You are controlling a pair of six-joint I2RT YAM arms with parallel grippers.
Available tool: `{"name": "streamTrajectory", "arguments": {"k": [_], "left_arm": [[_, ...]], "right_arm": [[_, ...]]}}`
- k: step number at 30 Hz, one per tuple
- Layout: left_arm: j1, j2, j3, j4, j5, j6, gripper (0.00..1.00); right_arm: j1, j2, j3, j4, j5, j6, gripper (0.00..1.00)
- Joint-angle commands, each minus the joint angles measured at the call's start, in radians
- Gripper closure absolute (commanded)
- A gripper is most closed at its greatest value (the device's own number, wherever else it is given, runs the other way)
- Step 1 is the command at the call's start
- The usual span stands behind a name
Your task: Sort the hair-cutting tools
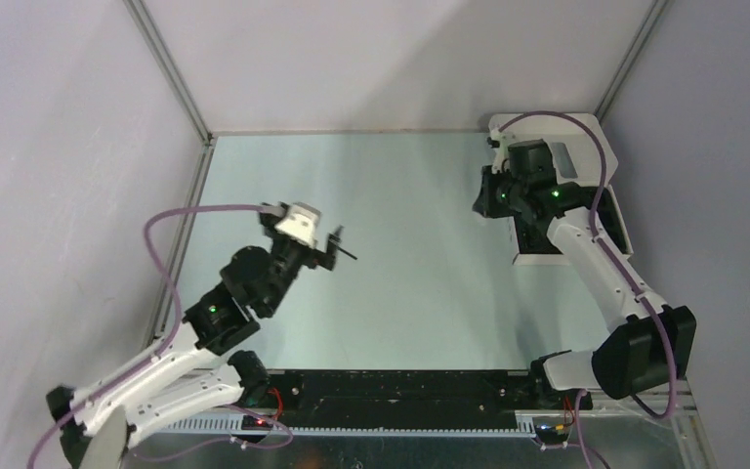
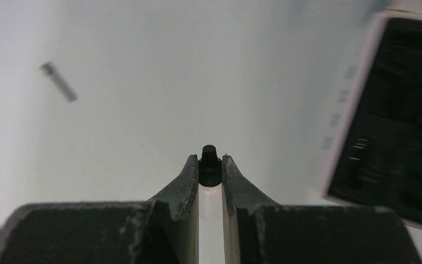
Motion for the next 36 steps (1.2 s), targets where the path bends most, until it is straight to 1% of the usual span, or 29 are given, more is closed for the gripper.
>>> {"name": "streamTrajectory", "arguments": {"k": [1,2,4,6,8,10,13,17,21,30,31,35,36], "left_arm": [[0.222,-0.072,0.026,-0.184,-0.027,-0.282,0.00],[0.286,-0.088,0.020,-0.195,-0.025,-0.328,0.00],[0.359,-0.111,0.003,-0.215,-0.035,-0.375,0.00],[0.410,-0.135,-0.017,-0.225,-0.061,-0.403,0.00],[0.431,-0.156,-0.041,-0.220,-0.109,-0.401,0.00],[0.435,-0.176,-0.062,-0.203,-0.155,-0.381,0.00],[0.436,-0.210,-0.079,-0.181,-0.204,-0.355,0.00],[0.436,-0.228,-0.099,-0.165,-0.247,-0.328,0.00],[0.436,-0.234,-0.102,-0.159,-0.241,-0.325,0.00],[0.436,-0.239,-0.107,-0.154,-0.237,-0.319,0.00],[0.436,-0.238,-0.108,-0.154,-0.236,-0.318,0.00],[0.436,-0.237,-0.108,-0.155,-0.229,-0.320,0.00],[0.436,-0.237,-0.109,-0.154,-0.226,-0.320,0.00]], "right_arm": [[-0.084,0.035,-0.032,0.087,0.274,-0.093,1.00],[-0.098,0.047,-0.049,0.119,0.311,-0.097,1.00],[-0.149,0.067,-0.077,0.163,0.351,-0.104,1.00],[-0.181,0.087,-0.110,0.215,0.391,-0.138,1.00],[-0.212,0.106,-0.150,0.269,0.421,-0.169,1.00],[-0.239,0.121,-0.205,0.343,0.434,-0.200,1.00],[-0.275,0.145,-0.272,0.430,0.400,-0.199,1.00],[-0.285,0.202,-0.311,0.473,0.396,-0.206,1.00],[-0.287,0.244,-0.336,0.498,0.383,-0.195,1.00],[-0.306,0.234,-0.346,0.462,0.295,-0.115,0.99],[-0.328,0.230,-0.346,0.455,0.289,-0.098,0.99],[-0.335,0.214,-0.346,0.418,0.284,-0.086,0.91],[-0.335,0.211,-0.346,0.408,0.286,-0.084,0.88]]}}
